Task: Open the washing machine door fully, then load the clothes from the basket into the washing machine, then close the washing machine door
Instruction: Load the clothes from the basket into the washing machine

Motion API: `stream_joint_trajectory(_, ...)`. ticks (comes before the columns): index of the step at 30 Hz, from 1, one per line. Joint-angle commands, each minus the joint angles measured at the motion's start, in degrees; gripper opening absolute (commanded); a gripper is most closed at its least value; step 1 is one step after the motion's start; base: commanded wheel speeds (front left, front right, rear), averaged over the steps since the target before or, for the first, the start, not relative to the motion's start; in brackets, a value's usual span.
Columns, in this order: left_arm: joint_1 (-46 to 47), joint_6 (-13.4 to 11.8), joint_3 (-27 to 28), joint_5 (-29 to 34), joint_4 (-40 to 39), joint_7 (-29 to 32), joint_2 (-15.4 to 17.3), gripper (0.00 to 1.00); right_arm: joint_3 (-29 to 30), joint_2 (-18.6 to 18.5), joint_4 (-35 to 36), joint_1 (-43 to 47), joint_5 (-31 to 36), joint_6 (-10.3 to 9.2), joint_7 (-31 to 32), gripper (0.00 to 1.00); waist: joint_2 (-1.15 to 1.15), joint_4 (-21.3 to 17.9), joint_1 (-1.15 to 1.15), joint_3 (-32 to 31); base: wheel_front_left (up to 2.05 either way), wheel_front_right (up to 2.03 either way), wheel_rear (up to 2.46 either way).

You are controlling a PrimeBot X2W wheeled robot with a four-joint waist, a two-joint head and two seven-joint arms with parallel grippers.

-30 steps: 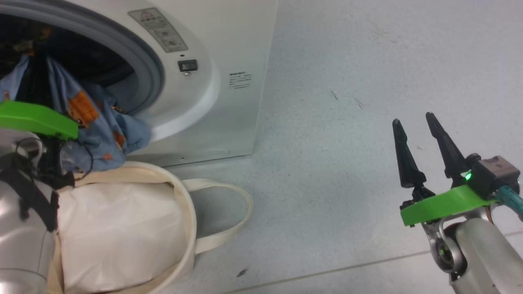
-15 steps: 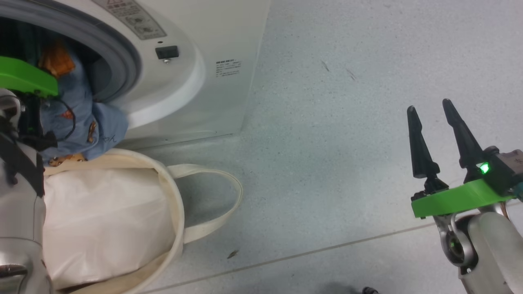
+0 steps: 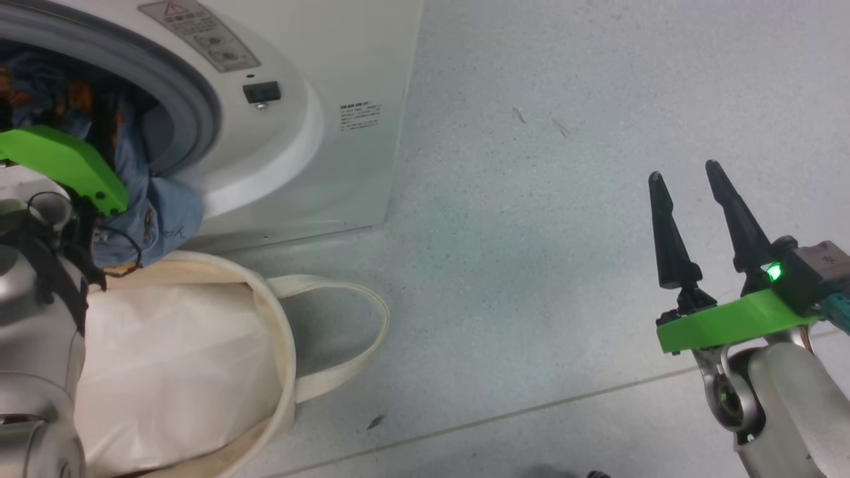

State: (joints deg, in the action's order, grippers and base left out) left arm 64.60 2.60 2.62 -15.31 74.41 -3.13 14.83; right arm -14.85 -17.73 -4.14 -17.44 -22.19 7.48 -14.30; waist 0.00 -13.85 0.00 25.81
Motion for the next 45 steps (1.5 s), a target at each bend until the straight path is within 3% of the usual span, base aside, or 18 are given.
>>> stream_joint_trajectory(1, 1.1, 0.2, 0.7, -0.6, -1.0, -0.7, 2.2, 1.00, -0.9, -0.3, 1.3, -0.5, 0.0, 0.01, -0.7, 1.00, 0.00, 0.3, 0.00, -0.5, 0.00, 0.00, 0.00)
stream_joint_trajectory(8, -1.9, 2.6, 3.0, -3.8, -2.4, -11.1, -0.1, 1.00, -1.2, 1.2, 0.2, -0.8, -0.9, 0.01, -0.7, 1.00, 0.00, 2.7, 0.00, -3.3, 0.00, 0.00, 0.00)
stream_joint_trajectory(21, -19.9, 4.8, 4.0, -2.8, -20.3, -11.9, -3.3, 1.00, -2.7, 4.4, -2.6, -0.5, -2.3, 0.01, -0.7, 1.00, 0.00, 8.6, 0.00, -11.4, 0.00, 0.00, 0.00)
stream_joint_trajectory(27, -27.7, 4.9, 0.6, -4.1, -27.6, -11.9, -5.7, 1.00, -2.7, 4.3, -3.4, 1.0, -2.5, 0.01, -0.7, 1.00, 0.00, 11.9, 0.00, -15.3, 0.00, 0.00, 0.00)
stream_joint_trajectory(33, -36.2, 4.9, -2.6, -4.9, -34.9, -11.9, -4.5, 1.00, -3.1, 4.1, -2.9, 2.7, -2.4, 0.01, -0.7, 1.00, 0.00, 14.3, 0.00, -19.0, 0.00, 0.00, 0.00)
stream_joint_trajectory(45, -48.9, 4.9, -0.5, -5.7, -48.0, -11.9, -1.7, 1.00, -3.0, 3.6, -1.0, 5.7, -2.0, 0.01, -0.7, 1.00, 0.00, 14.6, 0.00, -21.8, 0.00, 0.00, 0.00)
